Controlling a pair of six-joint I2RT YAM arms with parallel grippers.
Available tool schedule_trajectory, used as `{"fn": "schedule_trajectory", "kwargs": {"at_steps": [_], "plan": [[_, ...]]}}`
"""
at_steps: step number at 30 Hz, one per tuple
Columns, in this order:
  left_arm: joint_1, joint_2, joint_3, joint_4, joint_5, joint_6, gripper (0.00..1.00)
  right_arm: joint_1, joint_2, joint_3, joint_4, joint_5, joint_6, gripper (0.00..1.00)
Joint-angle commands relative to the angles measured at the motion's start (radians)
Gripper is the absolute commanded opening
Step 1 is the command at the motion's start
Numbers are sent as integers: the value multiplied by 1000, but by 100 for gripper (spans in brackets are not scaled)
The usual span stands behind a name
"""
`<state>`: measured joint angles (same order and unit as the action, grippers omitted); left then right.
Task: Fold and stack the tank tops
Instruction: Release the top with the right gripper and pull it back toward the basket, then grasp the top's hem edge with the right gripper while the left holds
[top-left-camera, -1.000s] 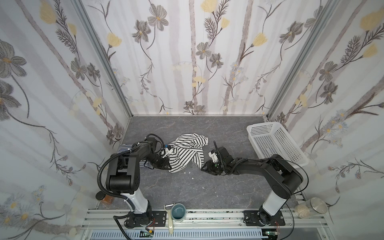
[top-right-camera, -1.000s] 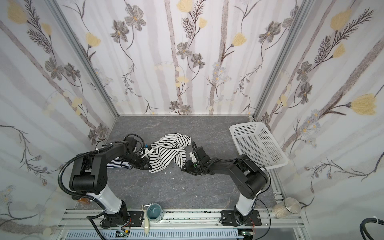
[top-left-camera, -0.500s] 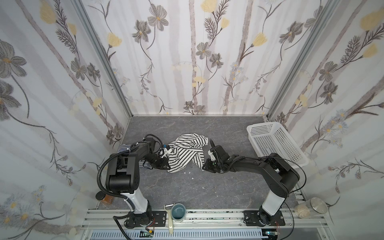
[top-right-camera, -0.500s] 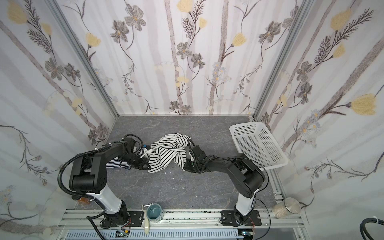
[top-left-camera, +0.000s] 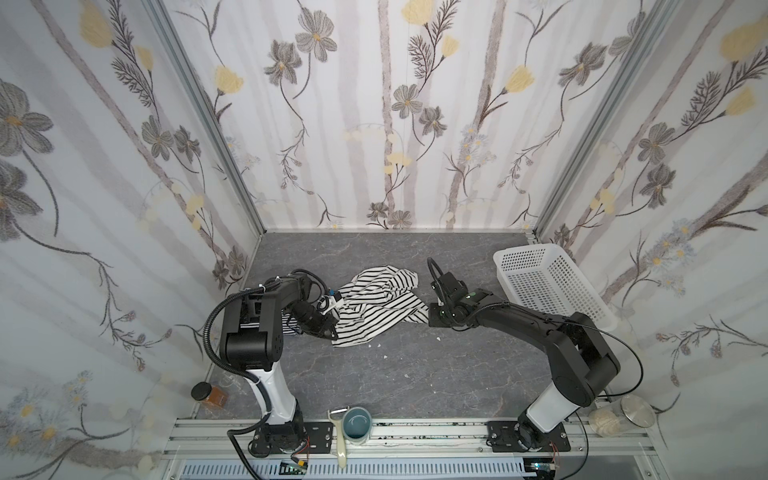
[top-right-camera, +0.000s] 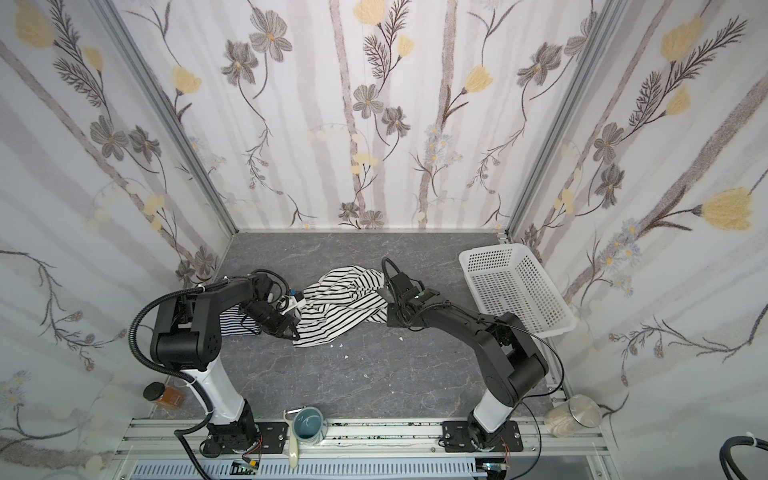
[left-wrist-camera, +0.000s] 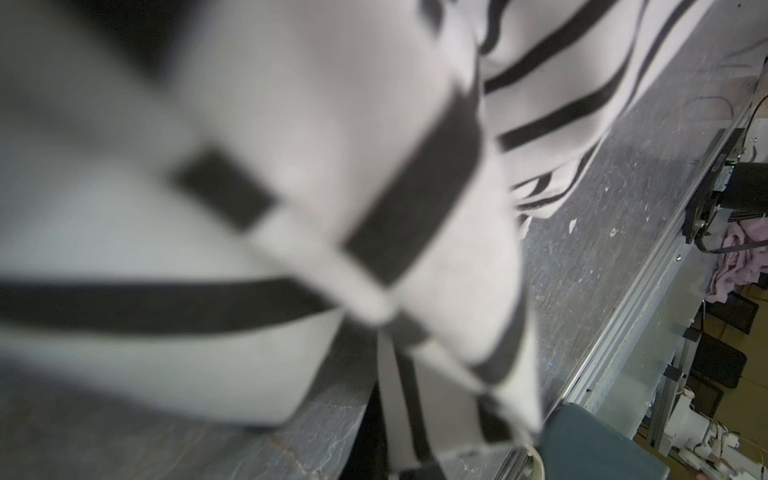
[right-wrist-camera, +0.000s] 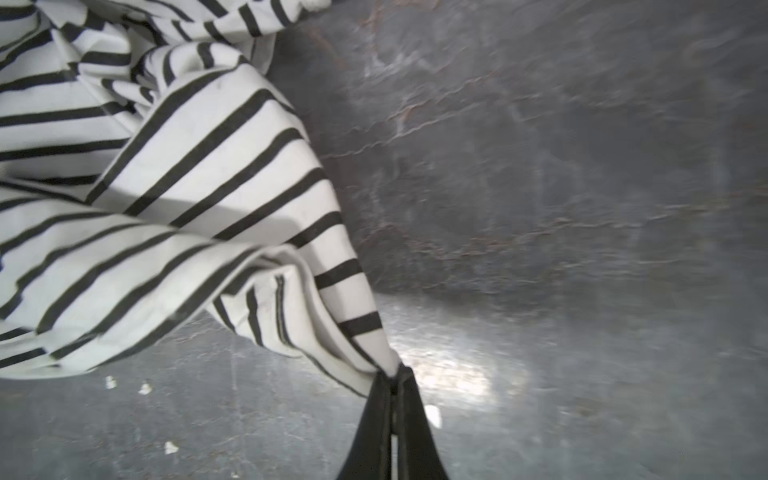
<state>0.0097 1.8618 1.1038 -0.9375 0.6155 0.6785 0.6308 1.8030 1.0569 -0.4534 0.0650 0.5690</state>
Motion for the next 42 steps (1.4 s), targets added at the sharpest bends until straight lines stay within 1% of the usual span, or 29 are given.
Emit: {"fn": "schedule_trajectory", "kwargs": {"at_steps": [1, 6, 8, 10, 12, 14, 15, 17, 19, 22, 25, 31, 35, 39, 42], "plan": [[2, 39, 48, -141, 0, 140, 8, -17, -31, 30, -171, 180, -124, 2], [4, 100, 112, -223, -10, 219, 8, -14, -49, 43, -236, 243, -175, 3], [5, 114, 125, -223, -33, 220, 8, -6, -53, 40, -237, 241, -172, 3], [8, 122, 133, -222, -41, 217, 14, 17, -60, 32, -214, 196, -171, 5], [10, 119, 125, -222, -30, 215, 17, 38, -62, 24, -195, 146, -161, 8], [12, 109, 108, -218, -14, 211, 30, 52, -65, 11, -175, 111, -151, 15], [14, 103, 97, -213, -2, 206, 35, 53, -69, -1, -165, 90, -146, 21], [16, 90, 66, -203, 20, 201, 39, 53, -83, -23, -151, 62, -136, 27], [17, 74, 30, -187, 33, 197, 43, 52, -107, -44, -144, 50, -125, 29], [17, 62, -17, -148, 22, 188, 44, 33, -153, -76, -131, 31, -104, 31], [21, 65, -35, -114, 17, 172, 44, -12, -200, -126, -84, -11, -68, 32], [23, 73, -24, -93, 64, 145, 43, -155, -324, -288, 99, -192, 21, 32], [25, 78, -19, -66, 78, 114, 39, -211, -369, -383, 188, -276, 64, 32], [33, 73, -17, -40, 96, 83, 35, -218, -382, -419, 235, -318, 86, 31], [34, 69, -25, -38, 87, 87, 27, -222, -391, -432, 239, -319, 89, 31]]}}
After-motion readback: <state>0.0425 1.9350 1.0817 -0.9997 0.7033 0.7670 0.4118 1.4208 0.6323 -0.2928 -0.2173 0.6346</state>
